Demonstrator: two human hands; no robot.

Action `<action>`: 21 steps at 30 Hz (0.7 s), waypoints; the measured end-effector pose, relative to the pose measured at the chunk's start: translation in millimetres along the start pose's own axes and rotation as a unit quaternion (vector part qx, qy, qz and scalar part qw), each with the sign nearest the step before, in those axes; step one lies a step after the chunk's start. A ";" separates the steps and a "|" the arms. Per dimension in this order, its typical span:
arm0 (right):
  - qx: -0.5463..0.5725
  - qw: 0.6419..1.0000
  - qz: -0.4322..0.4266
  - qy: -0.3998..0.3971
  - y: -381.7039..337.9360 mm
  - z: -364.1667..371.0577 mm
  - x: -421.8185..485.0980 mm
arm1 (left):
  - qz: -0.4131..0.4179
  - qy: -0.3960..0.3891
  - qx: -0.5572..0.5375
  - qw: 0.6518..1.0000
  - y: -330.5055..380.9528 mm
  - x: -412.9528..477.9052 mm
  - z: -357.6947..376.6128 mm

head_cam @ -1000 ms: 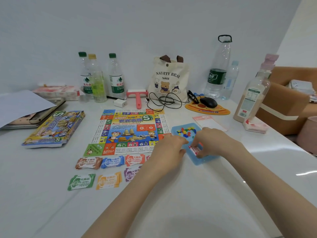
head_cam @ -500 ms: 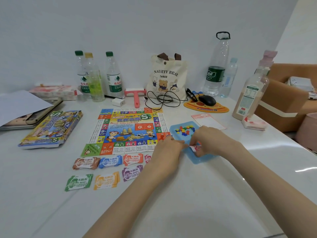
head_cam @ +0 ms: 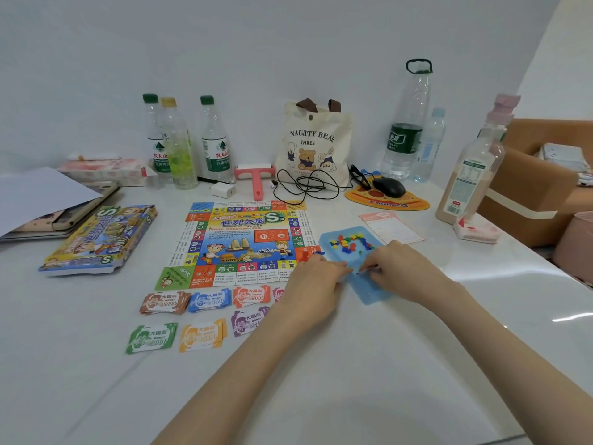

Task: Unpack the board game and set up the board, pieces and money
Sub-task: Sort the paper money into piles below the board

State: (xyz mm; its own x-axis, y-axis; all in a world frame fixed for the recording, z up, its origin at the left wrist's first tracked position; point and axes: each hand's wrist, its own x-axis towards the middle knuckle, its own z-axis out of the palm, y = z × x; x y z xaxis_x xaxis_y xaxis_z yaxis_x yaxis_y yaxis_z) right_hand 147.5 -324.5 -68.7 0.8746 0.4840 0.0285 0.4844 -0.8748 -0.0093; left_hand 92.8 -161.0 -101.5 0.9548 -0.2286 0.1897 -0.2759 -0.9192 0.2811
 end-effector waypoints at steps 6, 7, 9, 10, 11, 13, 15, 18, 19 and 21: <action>0.108 0.990 0.037 0.085 6.7 -4.8 0.0 | -0.043 0.033 -0.112 0.992 -7.3 -2.1 -9.8; 0.154 0.980 0.033 0.119 5.6 -6.5 -0.5 | -0.064 0.042 -0.151 0.985 -10.0 -3.2 -15.2; 0.238 0.957 0.027 0.166 -1.9 -10.7 -2.0 | -0.098 0.053 -0.229 0.967 -16.0 -6.0 -28.2; 0.271 0.945 0.026 0.179 -7.9 -12.6 -3.1 | -0.110 0.057 -0.259 0.958 -19.0 -7.8 -35.8; 0.299 0.934 0.019 0.193 -15.0 -13.3 -3.5 | -0.120 0.061 -0.290 0.947 -23.5 -10.2 -43.3; 0.355 0.905 -0.011 0.234 -29.0 -12.2 -3.2 | -0.141 0.061 -0.360 0.920 -33.3 -17.6 -57.5; 0.363 0.884 -0.060 0.290 -43.1 -8.6 -2.1 | -0.177 0.041 -0.423 0.888 -43.3 -26.9 -70.1; 0.320 0.873 -0.126 0.347 -68.5 0.5 2.6 | -0.208 0.005 -0.454 0.866 -58.0 -42.2 -83.6; 0.308 0.869 -0.140 0.361 -76.8 3.7 4.3 | -0.215 -0.007 -0.451 0.866 -61.5 -46.5 -85.8; 0.285 0.861 -0.162 0.388 -93.5 9.5 8.0 | -0.234 -0.016 -0.451 0.861 -67.9 -54.8 -90.3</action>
State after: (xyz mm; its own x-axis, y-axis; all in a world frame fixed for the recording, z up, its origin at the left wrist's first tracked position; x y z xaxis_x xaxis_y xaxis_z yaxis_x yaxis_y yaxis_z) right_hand 109.4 -238.6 -77.0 0.5213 0.3472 0.7796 0.8255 -0.4366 -0.3576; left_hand 49.3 -57.2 -46.1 0.9834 0.0766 -0.1647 0.1801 -0.2939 0.9387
